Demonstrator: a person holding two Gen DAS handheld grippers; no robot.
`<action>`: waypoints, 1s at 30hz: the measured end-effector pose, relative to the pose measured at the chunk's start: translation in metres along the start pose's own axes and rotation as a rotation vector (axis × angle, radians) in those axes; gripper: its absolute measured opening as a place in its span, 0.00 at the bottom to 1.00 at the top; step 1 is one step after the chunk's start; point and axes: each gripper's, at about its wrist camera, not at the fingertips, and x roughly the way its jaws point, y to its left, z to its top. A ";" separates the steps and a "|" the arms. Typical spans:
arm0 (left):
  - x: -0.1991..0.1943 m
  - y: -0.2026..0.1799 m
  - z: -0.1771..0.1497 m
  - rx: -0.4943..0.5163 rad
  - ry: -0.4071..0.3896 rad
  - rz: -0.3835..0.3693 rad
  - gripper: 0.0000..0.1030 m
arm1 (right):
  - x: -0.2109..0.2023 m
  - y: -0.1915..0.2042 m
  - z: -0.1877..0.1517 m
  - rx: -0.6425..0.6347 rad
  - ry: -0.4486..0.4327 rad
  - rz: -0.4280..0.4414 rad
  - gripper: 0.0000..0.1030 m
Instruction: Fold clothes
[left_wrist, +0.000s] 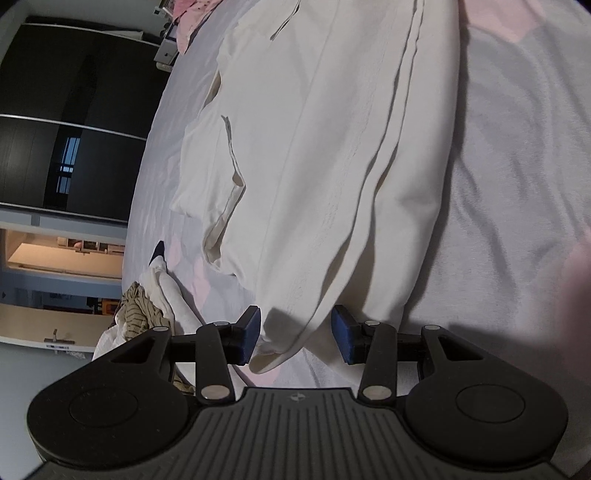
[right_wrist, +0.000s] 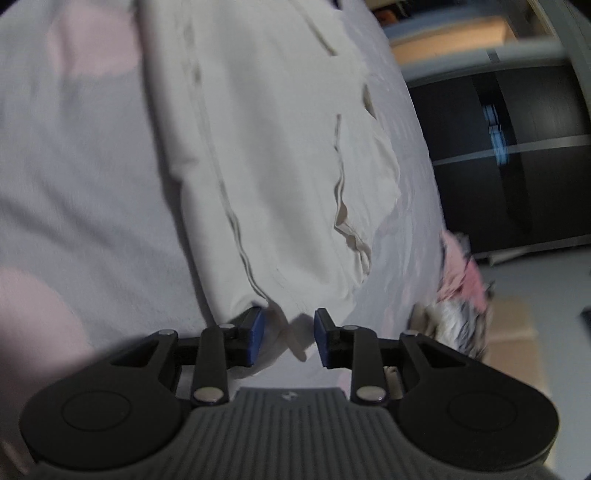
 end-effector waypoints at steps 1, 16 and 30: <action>0.001 0.000 0.001 -0.003 0.003 0.005 0.39 | 0.002 0.003 0.000 -0.029 -0.001 -0.016 0.31; -0.030 0.079 -0.009 -0.495 -0.015 -0.080 0.01 | -0.013 -0.052 -0.005 0.188 -0.015 -0.155 0.04; -0.152 0.145 -0.043 -0.748 -0.153 -0.120 0.01 | -0.133 -0.134 -0.027 0.449 -0.095 -0.299 0.04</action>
